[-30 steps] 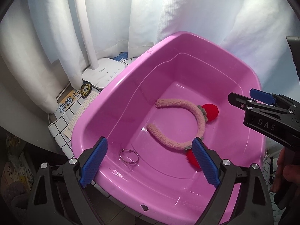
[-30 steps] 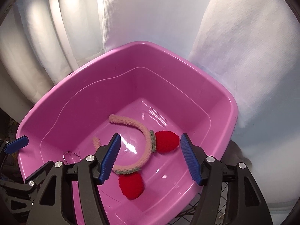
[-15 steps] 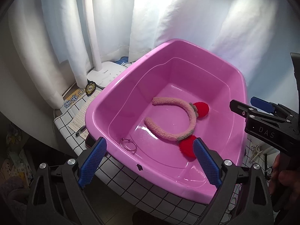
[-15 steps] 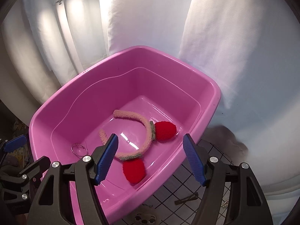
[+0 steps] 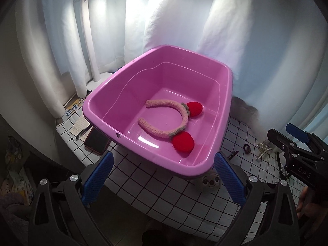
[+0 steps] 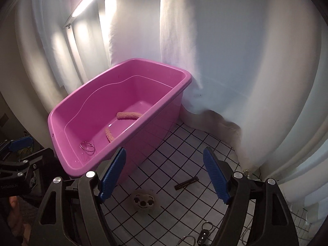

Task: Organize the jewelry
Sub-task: 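Move both tools back from the tub toward the remaining jewelry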

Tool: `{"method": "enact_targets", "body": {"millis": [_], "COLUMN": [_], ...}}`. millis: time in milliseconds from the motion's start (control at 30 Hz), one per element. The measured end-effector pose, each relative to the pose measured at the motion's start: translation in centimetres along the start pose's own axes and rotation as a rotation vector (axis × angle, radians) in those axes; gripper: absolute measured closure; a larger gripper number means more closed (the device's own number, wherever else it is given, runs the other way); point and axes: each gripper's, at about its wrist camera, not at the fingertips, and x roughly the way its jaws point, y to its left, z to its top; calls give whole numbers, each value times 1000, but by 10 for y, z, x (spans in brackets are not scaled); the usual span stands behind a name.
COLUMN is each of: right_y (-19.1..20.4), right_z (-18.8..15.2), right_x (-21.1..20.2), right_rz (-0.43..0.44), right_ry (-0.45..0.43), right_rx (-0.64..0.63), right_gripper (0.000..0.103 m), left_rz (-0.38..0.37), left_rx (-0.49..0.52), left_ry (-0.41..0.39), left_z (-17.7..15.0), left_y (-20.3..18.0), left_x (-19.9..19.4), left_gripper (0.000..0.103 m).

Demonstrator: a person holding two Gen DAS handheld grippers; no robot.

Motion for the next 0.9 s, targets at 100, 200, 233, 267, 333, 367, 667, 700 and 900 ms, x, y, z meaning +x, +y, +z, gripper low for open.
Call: {"method": "enact_targets", "body": {"millis": [100,200,233,267,333,367,667,700,900], "right_y": [-23,-50,-60,-69,-86,-93,-149,-151,-160], "right_z": [-40,-84,-99,-115,-144,-157,-235,-240,-258], "right_x": [-22,-41,-47,-55,-67,-74,-103,-104,-94], "right_rz": [-17,-52,-69,-91,-136,-161,-226,-221,-199], "right_ry": [-21,-14,-8,-4,7,9,29,35,59], "right_rx": [68,144,165,183,207,215,304,312,363], "right_gripper": [29,29,29,29,29,29,29,29,29], "left_rz": [-26,-56,-69,-82,-96,-100,-129,-124,-106], "left_rx": [25,34,37,41,52,59,99,110,148], "left_ry": [11,22,30,36,48,53,95,98,91], "left_z": [-21,-43,-51,-58,-73,-79,-137,-143,-164], "left_y": [-20,-40,-46,-52,-65,-71,-125,-130,-147], "left_x": [-2,-1,-1,0,2,3,19,21,47], "left_gripper": [6,6,6,6,6,6,6,6,6]}}
